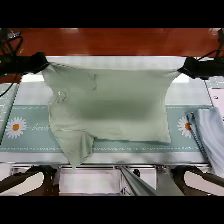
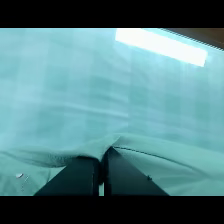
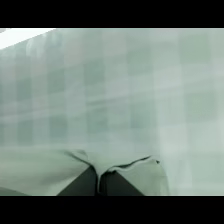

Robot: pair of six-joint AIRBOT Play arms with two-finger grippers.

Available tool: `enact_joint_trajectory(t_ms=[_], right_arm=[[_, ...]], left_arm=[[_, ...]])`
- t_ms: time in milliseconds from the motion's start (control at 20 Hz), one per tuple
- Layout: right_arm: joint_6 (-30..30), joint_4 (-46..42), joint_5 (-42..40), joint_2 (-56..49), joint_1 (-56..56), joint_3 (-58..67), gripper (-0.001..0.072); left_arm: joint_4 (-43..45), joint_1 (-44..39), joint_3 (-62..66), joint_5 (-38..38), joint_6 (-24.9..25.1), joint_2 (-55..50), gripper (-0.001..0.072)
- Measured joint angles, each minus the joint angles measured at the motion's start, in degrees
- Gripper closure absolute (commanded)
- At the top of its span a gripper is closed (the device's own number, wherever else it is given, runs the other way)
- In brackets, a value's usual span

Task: Fold the shirts.

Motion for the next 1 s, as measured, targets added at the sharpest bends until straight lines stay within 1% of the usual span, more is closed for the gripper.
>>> enact_joint_trajectory(t_ms=[150,250,300,450,650,800,850,900,950,1000], right_arm=[[-0.39,2.60,-1.36,-9.16,0.00,4.61,0.0692],[-0.76,3.34,0.15,-12.50,-0.02,6.60,0.0692],[-1.05,3.82,1.27,-13.25,-0.20,7.26,0.0691],[-2.64,3.76,7.52,-13.84,-0.98,8.24,0.0691],[-4.04,-1.62,16.00,-14.16,-0.79,6.25,0.0691],[-3.72,-5.70,17.70,-14.40,-0.55,2.54,0.0691],[-3.34,-6.38,18.14,-14.58,-0.50,1.60,0.0651],[-2.75,-6.93,18.21,-14.62,-0.50,1.03,0.0366],[-1.84,-7.28,18.29,-14.69,-0.61,0.74,0.0069],[-1.22,-7.48,18.67,-14.75,-0.96,0.74,0.0092]], left_arm=[[-1.25,-0.46,1.51,3.28,-3.34,-6.40,0.0680],[-1.90,-0.44,2.14,2.91,-4.31,-8.17,0.0680],[-2.03,-0.17,2.58,1.11,-4.46,-8.48,0.0680],[-2.40,1.01,3.63,-6.27,-1.05,-8.26,0.0679],[-0.68,1.62,1.05,-17.88,3.69,-8.28,0.0679],[0.90,1.86,-3.02,-21.77,5.33,-8.87,0.0678],[1.07,1.86,-3.91,-22.47,5.66,-9.27,0.0675],[1.25,1.90,-4.48,-23.37,5.92,-9.60,0.0542],[1.51,1.95,-4.70,-24.15,6.10,-9.86,0.0177],[1.64,2.05,-4.66,-24.92,6.23,-10.05,0.0003]])
